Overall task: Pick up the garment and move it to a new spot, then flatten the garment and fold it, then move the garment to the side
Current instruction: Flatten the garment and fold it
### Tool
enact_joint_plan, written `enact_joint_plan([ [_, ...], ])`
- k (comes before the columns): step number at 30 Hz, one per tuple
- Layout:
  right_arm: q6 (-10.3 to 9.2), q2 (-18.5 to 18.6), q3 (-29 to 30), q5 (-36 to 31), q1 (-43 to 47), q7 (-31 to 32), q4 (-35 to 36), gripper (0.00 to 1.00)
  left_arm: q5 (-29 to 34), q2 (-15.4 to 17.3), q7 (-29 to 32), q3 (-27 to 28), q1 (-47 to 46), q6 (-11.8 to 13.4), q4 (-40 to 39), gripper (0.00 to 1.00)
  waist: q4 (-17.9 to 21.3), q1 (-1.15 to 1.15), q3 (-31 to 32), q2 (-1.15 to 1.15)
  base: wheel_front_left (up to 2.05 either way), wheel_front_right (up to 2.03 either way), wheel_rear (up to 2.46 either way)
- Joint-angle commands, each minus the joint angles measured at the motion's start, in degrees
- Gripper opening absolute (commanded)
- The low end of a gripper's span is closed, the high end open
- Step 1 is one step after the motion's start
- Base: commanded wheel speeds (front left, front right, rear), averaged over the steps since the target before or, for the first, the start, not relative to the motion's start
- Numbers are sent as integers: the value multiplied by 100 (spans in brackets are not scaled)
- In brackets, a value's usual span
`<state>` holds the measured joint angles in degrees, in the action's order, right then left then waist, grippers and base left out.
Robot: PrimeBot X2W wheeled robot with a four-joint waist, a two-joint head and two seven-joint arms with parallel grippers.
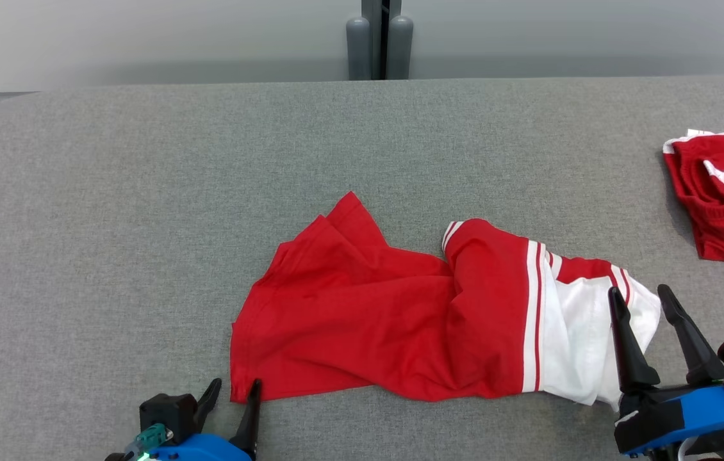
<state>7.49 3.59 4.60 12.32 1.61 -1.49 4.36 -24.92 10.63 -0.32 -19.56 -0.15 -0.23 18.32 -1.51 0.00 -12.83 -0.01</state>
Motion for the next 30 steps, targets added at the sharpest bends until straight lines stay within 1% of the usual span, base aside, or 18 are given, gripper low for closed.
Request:
enact_joint_plan([
  [1, 1, 26, 37, 17, -53, 25, -36, 100, -53, -8, 122, -39, -60, -57, 148, 15, 14, 0, -26, 1, 0, 0, 0],
  [2, 1, 64, 73, 9, -59, 57, -75, 100, -63, -16, 142, -54, -92, -84, 181, 0, 22, 0, -44, 1, 0, 0, 0],
  [7, 1, 295, 118, 85, -264, 341, -342, 100, -73, -39, 128, -108, -229, -132, 232, 0, 25, 0, -162, 1, 0, 0, 0],
  [10, 2, 502, -52, 195, -525, 610, -562, 100, -53, -67, 94, -134, -364, -148, 261, 0, -13, 0, -270, 1, 0, 0, 0],
  [11, 2, 502, -52, 195, -525, 610, -562, 100, -53, -67, 94, -134, -364, -148, 261, 0, -13, 0, -270, 1, 0, 0, 0],
  [12, 1, 630, -194, 271, -705, 822, -733, 100, -44, -81, 64, -143, -425, -153, 295, 0, -46, 0, -337, 1, 0, 0, 0],
  [15, 1, 786, -352, 353, -920, 1119, -967, 100, -27, -95, -3, -163, -533, -164, 357, 0, -103, 0, -400, 1, 0, 0, 0],
  [18, 1, 856, -426, 408, -1036, 1206, -1034, 100, -30, -101, -66, -170, -580, -178, 394, 0, -128, 0, -417, 1, 0, 0, 0],
  [19, 1, 915, -480, 479, -1068, 1290, -1105, 36, -27, -98, -152, -167, -613, -185, 427, 0, -139, 0, -421, 1, 0, 0, 0],
  [20, 1, 940, -510, 533, -1083, 1308, -1107, 0, -30, -105, -179, -165, -630, -174, 443, 0, -139, 0, -416, 1, 0, 0, 0],
  [27, 1, 1058, -595, 656, -1034, 1401, -989, 0, 5, -72, -377, -153, -713, -145, 399, 0, -85, 0, -357, 1, 0, 0, 0],
  [30, 1, 1104, -536, 584, -971, 1349, -843, 0, 50, -35, -522, -108, -739, -75, 215, 0, -57, 0, -298, 1, 0, 0, 0],
])
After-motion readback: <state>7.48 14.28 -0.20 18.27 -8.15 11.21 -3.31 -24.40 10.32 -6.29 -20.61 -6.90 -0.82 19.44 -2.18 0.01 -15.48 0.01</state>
